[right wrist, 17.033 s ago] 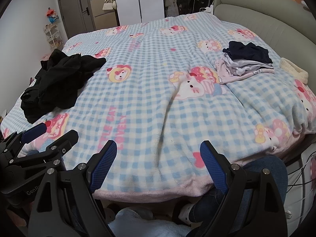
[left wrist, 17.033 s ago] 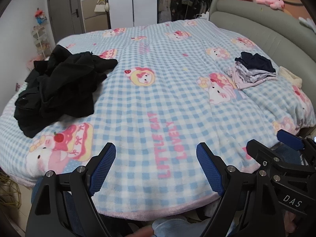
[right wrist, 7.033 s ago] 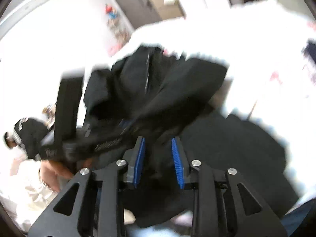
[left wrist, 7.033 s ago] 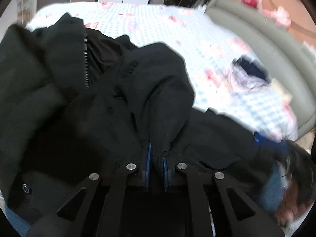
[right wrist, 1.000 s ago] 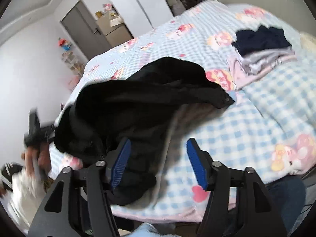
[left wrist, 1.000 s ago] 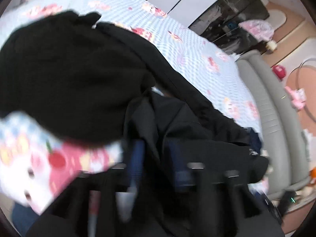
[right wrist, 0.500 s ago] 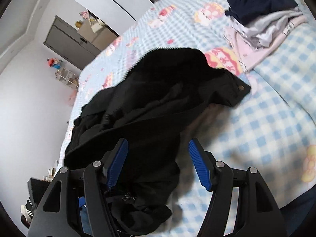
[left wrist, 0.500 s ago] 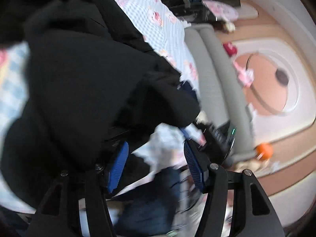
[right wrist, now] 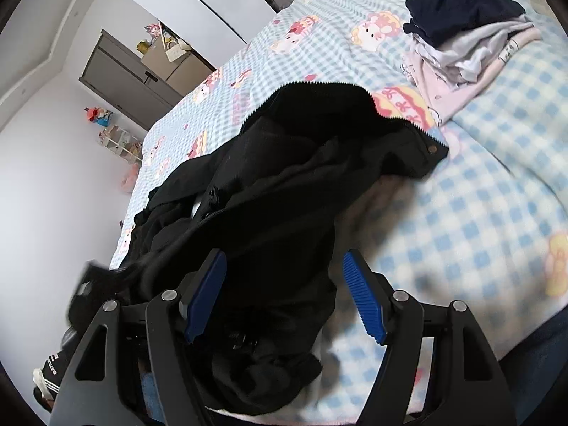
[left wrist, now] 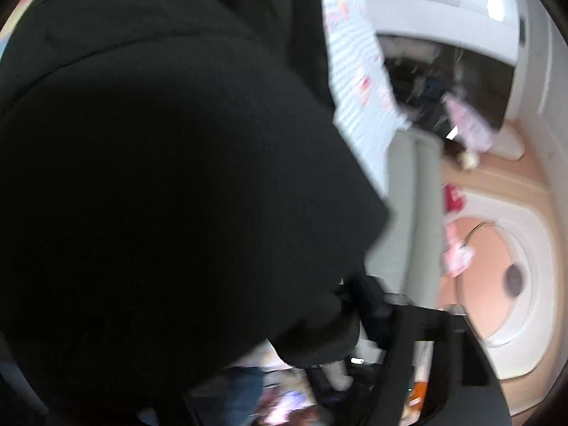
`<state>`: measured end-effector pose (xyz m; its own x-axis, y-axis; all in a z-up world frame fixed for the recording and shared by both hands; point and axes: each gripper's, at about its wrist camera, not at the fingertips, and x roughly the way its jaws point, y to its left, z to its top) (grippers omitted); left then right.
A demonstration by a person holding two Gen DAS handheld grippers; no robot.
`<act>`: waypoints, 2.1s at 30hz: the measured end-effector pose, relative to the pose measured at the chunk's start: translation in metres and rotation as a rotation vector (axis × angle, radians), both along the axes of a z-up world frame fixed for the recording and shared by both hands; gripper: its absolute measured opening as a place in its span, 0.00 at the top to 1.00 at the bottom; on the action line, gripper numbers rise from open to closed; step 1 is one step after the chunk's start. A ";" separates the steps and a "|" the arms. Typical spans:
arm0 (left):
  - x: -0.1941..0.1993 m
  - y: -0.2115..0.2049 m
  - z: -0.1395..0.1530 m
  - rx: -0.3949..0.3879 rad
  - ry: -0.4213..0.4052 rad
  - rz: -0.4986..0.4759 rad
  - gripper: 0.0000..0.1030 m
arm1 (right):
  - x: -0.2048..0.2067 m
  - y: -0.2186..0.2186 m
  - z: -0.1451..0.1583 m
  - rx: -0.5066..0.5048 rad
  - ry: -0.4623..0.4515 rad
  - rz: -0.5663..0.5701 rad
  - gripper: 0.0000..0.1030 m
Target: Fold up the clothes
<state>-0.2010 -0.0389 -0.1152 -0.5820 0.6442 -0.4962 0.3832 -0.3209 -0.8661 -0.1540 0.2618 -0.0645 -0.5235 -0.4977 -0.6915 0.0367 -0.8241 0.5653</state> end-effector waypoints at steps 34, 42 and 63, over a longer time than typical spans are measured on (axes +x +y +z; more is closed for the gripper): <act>0.102 -0.113 0.039 -0.483 0.087 0.005 0.86 | -0.023 -0.063 -0.058 -0.019 -0.187 0.208 0.20; 0.104 -0.115 0.005 -0.350 0.079 0.043 0.62 | -0.066 -0.066 -0.057 -0.242 -0.133 0.114 0.15; 0.045 -0.092 0.147 -0.494 0.531 0.056 0.91 | -0.051 -0.040 0.117 0.058 0.338 0.215 0.87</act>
